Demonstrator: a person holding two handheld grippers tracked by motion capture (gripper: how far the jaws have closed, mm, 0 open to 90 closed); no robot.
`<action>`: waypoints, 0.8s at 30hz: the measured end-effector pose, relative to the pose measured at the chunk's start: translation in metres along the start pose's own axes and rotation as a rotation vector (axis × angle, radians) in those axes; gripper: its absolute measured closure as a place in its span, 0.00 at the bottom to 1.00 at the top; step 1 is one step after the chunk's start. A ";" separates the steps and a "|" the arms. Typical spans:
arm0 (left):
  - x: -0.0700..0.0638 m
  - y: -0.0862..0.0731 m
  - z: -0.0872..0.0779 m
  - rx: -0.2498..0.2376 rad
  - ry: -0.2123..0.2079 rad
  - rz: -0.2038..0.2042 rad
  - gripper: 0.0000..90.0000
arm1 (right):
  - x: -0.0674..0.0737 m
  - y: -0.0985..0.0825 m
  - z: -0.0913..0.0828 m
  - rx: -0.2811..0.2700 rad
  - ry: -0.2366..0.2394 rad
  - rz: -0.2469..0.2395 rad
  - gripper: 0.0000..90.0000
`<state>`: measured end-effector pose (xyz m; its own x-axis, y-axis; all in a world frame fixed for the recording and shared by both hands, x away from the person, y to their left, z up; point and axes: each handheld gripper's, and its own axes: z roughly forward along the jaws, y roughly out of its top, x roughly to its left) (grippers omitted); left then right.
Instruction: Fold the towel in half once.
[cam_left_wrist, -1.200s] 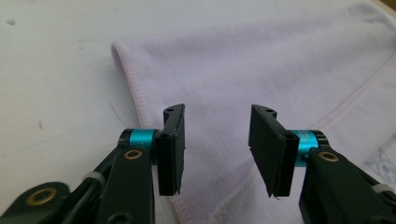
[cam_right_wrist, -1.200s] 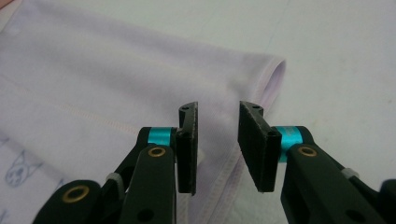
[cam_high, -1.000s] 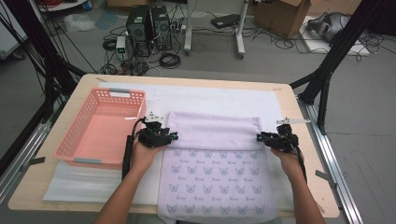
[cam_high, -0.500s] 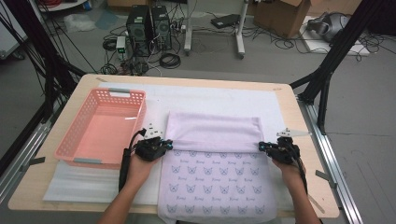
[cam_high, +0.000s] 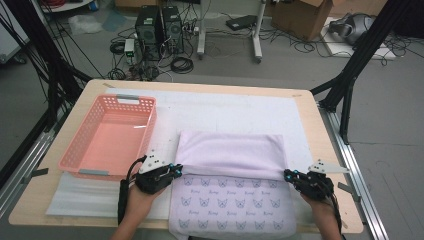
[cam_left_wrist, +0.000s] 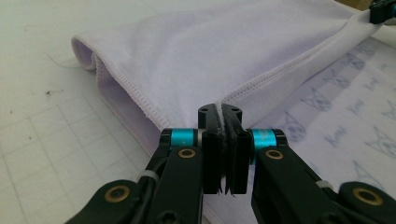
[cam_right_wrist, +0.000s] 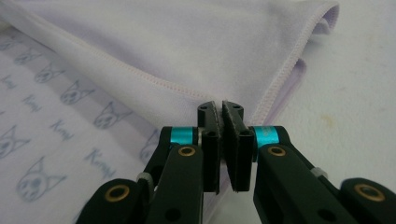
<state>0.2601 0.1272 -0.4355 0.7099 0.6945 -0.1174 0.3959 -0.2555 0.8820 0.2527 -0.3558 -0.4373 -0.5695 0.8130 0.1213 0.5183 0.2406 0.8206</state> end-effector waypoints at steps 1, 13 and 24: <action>-0.003 -0.002 -0.003 0.001 -0.003 0.004 0.96 | 0.002 -0.003 -0.003 0.002 0.003 0.006 0.95; -0.038 -0.020 -0.039 -0.015 -0.030 0.028 0.96 | 0.028 -0.025 -0.037 -0.026 0.019 -0.009 0.95; -0.047 -0.028 -0.053 -0.016 -0.043 0.014 0.96 | 0.043 -0.037 -0.051 -0.005 0.039 -0.024 0.95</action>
<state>0.1844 0.1372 -0.4309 0.7398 0.6612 -0.1247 0.3767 -0.2535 0.8910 0.1763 -0.3564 -0.4338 -0.6065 0.7855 0.1231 0.5006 0.2571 0.8266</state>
